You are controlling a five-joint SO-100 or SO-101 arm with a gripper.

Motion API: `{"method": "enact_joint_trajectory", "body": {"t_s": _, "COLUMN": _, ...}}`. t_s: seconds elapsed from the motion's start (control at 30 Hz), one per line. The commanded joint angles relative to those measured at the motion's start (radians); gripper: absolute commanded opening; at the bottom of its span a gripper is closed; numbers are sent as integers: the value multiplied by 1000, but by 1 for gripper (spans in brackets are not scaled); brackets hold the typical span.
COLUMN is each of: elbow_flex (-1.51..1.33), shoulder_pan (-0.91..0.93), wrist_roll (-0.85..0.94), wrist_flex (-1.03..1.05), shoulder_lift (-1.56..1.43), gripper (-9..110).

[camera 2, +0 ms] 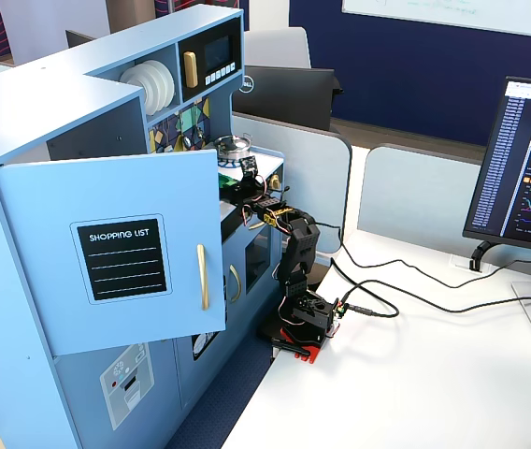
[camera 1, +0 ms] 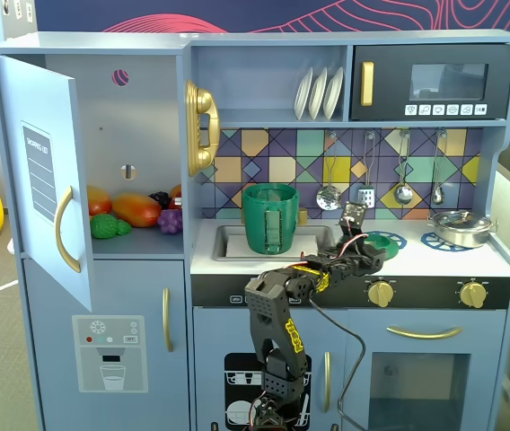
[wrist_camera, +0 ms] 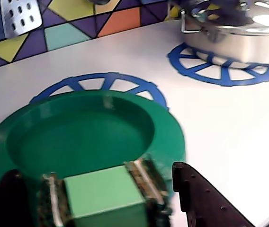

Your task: Pick up the lid from the counter and put it on the green recipient

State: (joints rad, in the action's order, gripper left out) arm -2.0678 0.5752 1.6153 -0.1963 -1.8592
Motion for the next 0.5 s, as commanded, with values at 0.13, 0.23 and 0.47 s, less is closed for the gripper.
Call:
{"method": "enact_joint_trajectory", "body": {"t_s": 0.13, "elbow_flex": 46, "shoulder_pan": -55, "wrist_roll": -40, "wrist_flex": -146, "shoulder_lift": -2, "gripper": 0}}
{"method": "enact_joint_trajectory", "body": {"t_s": 0.23, "elbow_flex": 74, "shoulder_pan": -57, "wrist_roll": -41, "wrist_flex": -147, "shoulder_lift": -23, "gripper": 0}}
{"method": "enact_joint_trajectory", "body": {"t_s": 0.47, "elbow_flex": 261, "shoulder_pan": -94, "wrist_roll": -49, "wrist_flex": 37, "shoulder_lift": -132, "gripper": 0}}
